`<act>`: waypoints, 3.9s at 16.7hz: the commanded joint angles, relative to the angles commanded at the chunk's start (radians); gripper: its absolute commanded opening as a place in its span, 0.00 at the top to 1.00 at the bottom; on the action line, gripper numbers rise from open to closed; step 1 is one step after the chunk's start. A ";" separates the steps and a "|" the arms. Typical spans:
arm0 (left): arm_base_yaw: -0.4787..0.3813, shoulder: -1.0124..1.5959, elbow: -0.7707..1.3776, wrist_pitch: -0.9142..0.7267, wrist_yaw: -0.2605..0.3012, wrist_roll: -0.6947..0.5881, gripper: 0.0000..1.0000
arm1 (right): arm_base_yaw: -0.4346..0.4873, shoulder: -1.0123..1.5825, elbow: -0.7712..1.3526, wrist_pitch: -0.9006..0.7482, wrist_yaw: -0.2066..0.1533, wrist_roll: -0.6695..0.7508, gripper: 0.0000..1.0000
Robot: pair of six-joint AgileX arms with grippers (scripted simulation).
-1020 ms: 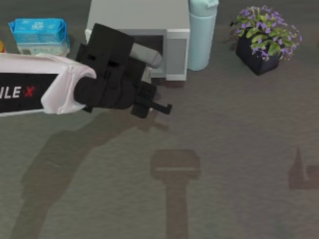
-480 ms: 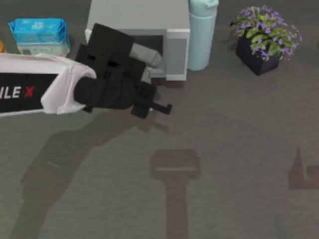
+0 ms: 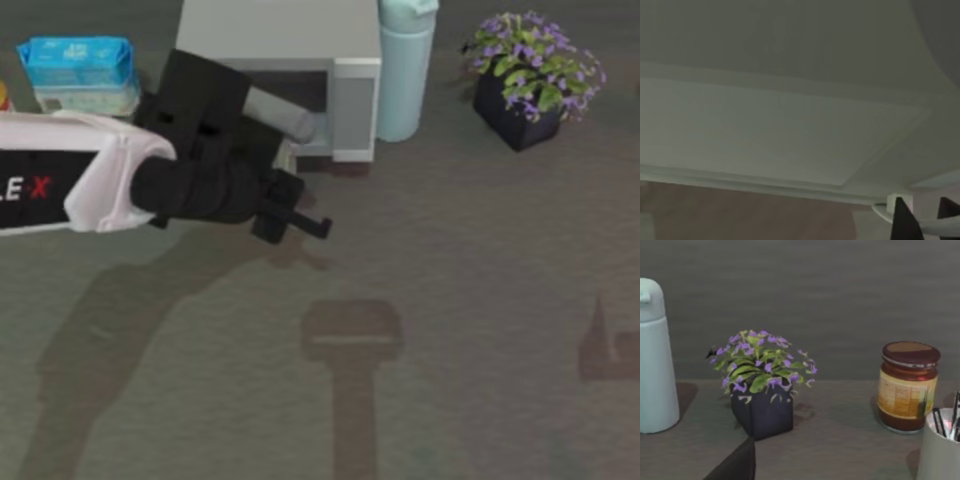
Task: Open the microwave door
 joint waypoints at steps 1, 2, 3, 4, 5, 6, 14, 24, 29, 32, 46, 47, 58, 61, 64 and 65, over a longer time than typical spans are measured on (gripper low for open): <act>0.002 -0.001 -0.003 0.000 0.004 0.005 1.00 | 0.000 0.000 0.000 0.000 0.000 0.000 0.00; 0.002 -0.001 -0.003 0.000 0.004 0.006 1.00 | 0.000 0.000 0.000 0.000 0.000 0.000 0.00; 0.002 -0.001 -0.003 0.000 0.004 0.006 1.00 | 0.000 0.000 0.000 0.000 0.000 0.000 0.00; 0.002 -0.001 -0.003 0.000 0.004 0.006 1.00 | 0.000 0.000 0.000 0.000 0.000 0.000 0.00; 0.002 -0.001 -0.003 0.000 0.004 0.006 1.00 | 0.000 0.000 0.000 0.000 0.000 0.000 0.00; 0.002 -0.001 -0.003 0.000 0.004 0.006 1.00 | 0.000 0.000 0.000 0.000 0.000 0.000 0.00; 0.002 -0.001 -0.003 0.000 0.004 0.006 1.00 | 0.000 0.000 0.000 0.000 0.000 0.000 0.00; 0.002 -0.001 -0.003 0.000 0.004 0.006 1.00 | 0.000 0.000 0.000 0.000 0.000 0.000 0.00; 0.006 -0.007 -0.013 -0.004 0.028 0.025 1.00 | 0.000 0.000 0.000 0.000 0.000 0.000 0.00; 0.024 -0.022 -0.023 -0.003 0.054 0.061 1.00 | 0.000 0.000 0.000 0.000 0.000 0.000 0.00; 0.038 -0.028 -0.035 -0.008 0.073 0.088 1.00 | 0.000 0.000 0.000 0.000 0.000 0.000 0.00; 0.038 -0.028 -0.035 -0.008 0.073 0.088 1.00 | 0.000 0.000 0.000 0.000 0.000 0.000 0.00; 0.038 -0.028 -0.035 -0.008 0.073 0.088 1.00 | 0.000 0.000 0.000 0.000 0.000 0.000 0.00; 0.032 -0.028 -0.036 -0.009 0.083 0.086 1.00 | 0.000 0.000 0.000 0.000 0.000 0.000 0.00; 0.051 -0.038 -0.045 -0.015 0.107 0.123 1.00 | 0.000 0.000 0.000 0.000 0.000 0.000 0.00; 0.058 -0.043 -0.046 -0.015 0.116 0.136 1.00 | 0.000 0.000 0.000 0.000 0.000 0.000 0.00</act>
